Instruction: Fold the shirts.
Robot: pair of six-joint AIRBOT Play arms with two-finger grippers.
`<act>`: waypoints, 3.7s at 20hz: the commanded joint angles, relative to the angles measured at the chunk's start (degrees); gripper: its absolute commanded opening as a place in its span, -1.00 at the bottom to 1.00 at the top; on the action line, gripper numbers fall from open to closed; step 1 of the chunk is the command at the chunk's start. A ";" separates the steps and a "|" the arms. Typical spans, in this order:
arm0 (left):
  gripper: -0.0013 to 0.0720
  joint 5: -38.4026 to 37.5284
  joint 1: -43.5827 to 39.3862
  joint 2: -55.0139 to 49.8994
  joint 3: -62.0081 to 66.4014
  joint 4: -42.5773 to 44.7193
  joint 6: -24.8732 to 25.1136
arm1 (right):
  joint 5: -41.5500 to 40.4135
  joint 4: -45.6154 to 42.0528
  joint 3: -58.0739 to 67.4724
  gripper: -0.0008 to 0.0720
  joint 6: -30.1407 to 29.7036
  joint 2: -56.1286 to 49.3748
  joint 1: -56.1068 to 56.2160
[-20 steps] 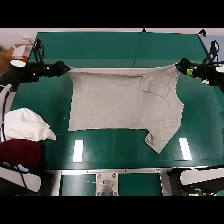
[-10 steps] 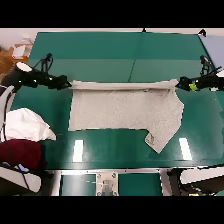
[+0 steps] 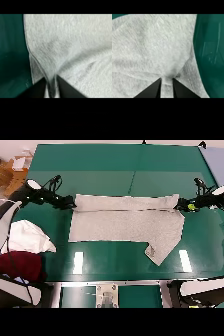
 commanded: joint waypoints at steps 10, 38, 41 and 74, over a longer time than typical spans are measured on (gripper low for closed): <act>0.49 -19.74 5.05 17.49 -11.13 9.79 -11.37 | 14.10 -0.46 -14.08 -0.33 6.78 23.08 -14.82; -0.91 37.20 -21.73 37.92 -53.81 -7.37 -27.58 | -0.50 14.27 -56.22 -0.95 10.88 40.63 -14.64; -0.91 29.16 -21.70 37.92 -49.79 2.56 -32.33 | 3.76 5.01 -50.31 -0.95 17.49 42.32 -14.64; 0.85 -2.89 -9.51 -3.87 22.97 15.63 -23.04 | 8.96 6.34 15.37 0.71 10.43 -4.11 -7.23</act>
